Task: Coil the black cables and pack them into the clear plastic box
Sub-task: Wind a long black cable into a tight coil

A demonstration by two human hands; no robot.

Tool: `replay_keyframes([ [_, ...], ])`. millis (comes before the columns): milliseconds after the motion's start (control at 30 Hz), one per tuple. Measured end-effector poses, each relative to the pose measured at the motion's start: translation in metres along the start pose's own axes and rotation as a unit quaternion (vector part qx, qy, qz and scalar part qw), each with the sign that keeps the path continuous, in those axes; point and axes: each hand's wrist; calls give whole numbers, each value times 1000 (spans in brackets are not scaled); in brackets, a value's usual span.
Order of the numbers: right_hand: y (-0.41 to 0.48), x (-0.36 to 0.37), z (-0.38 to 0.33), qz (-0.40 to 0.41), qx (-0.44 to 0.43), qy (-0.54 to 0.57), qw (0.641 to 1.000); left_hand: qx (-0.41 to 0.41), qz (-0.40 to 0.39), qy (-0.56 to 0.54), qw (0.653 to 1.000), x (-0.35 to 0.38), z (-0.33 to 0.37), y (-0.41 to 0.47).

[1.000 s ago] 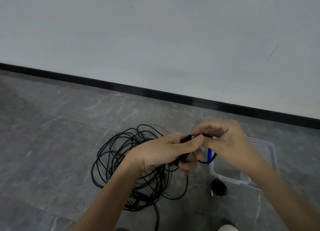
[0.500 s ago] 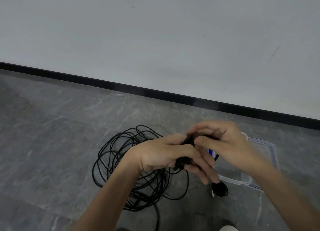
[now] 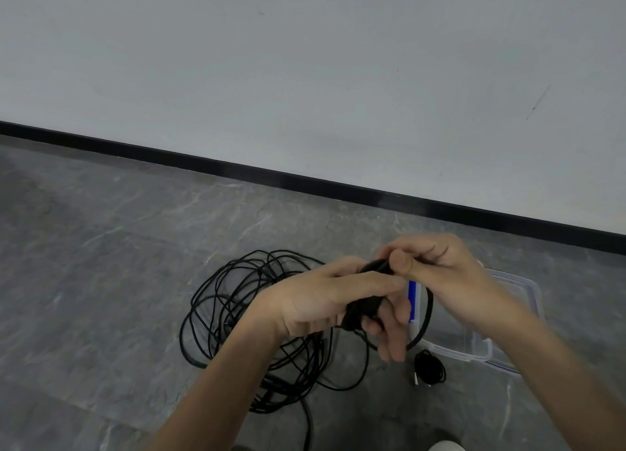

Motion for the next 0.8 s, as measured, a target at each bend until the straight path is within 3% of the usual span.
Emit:
replay_keyframes([
  [200,0,3,4,25,27,-10,999,57,16,-107,993,-5,-6,3],
  [300,3,6,8,87,37,-28,995,103,7,-242,965,-11,-7,6],
  [400,2,17,13,100,44,-80,991,111,29,-328,938,-15,-8,8],
  [633,-4,46,18,-26,98,-138,985,144,150,-335,919,-15,-11,12],
  [800,-6,51,13,-56,104,-156,981,178,192,-312,913,-9,-12,17],
])
Point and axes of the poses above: each hand's wrist, its own y-axis towards the middle knuckle, its own x-axis out of the palm, z = x × y, and after that the axes turned 9 degrees about z, right-handed
